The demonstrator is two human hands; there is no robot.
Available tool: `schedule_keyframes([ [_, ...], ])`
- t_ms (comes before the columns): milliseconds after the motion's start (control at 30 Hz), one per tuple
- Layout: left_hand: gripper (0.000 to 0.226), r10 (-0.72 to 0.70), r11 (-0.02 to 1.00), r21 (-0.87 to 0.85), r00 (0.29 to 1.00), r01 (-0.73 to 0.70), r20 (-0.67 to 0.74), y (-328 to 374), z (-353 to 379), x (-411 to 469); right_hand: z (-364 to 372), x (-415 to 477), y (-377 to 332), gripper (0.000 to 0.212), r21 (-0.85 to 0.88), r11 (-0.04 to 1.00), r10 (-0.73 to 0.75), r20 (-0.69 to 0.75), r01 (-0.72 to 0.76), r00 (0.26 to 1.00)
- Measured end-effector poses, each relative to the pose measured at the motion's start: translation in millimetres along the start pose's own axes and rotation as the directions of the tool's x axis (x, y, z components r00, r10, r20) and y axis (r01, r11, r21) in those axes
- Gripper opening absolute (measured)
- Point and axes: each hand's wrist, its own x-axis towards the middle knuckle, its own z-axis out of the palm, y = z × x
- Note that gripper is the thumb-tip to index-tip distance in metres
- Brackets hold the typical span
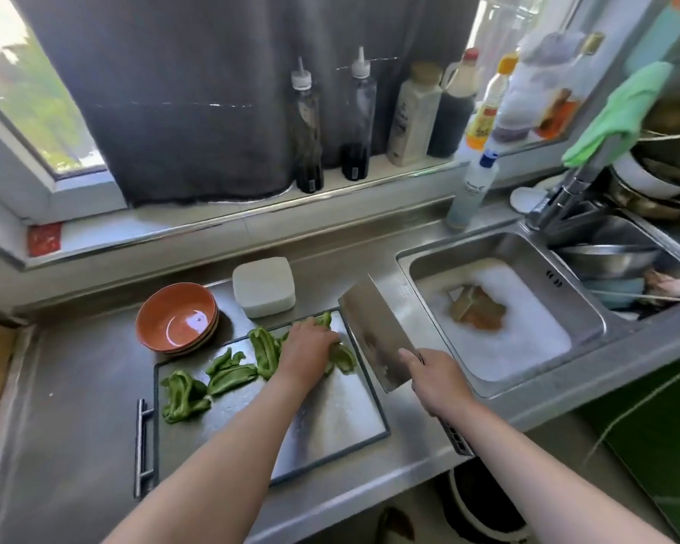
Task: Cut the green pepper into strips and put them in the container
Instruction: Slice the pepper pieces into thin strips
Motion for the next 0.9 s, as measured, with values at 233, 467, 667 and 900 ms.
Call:
schedule_keyframes([
  [233,0.028,-0.202,0.927,-0.324,0.979,0.187,-0.015,-3.5,-10.0,-20.4,-17.3,28.2,-15.3,0.048,-0.047,0.992,-0.108,0.114,0.114,0.988],
  [467,0.023,-0.481,0.741,-0.441,0.859,0.506,0.177,-30.9,-4.9,-116.4,22.8,5.7,-53.0,0.045,-0.167,0.913,-0.296,0.356,0.372,0.887],
  [667,0.025,-0.638,0.729,-0.402,0.763,0.555,-0.103,-51.4,6.4,-166.6,69.8,-21.9,-73.3,0.040,-0.327,0.768,-0.367,0.481,0.551,0.797],
  [900,0.017,-0.330,0.934,-0.258,0.875,0.248,-0.354,-54.8,18.1,-206.4,97.2,-33.1,-78.5,0.041,-0.422,0.709,-0.366,0.465,0.565,0.806],
])
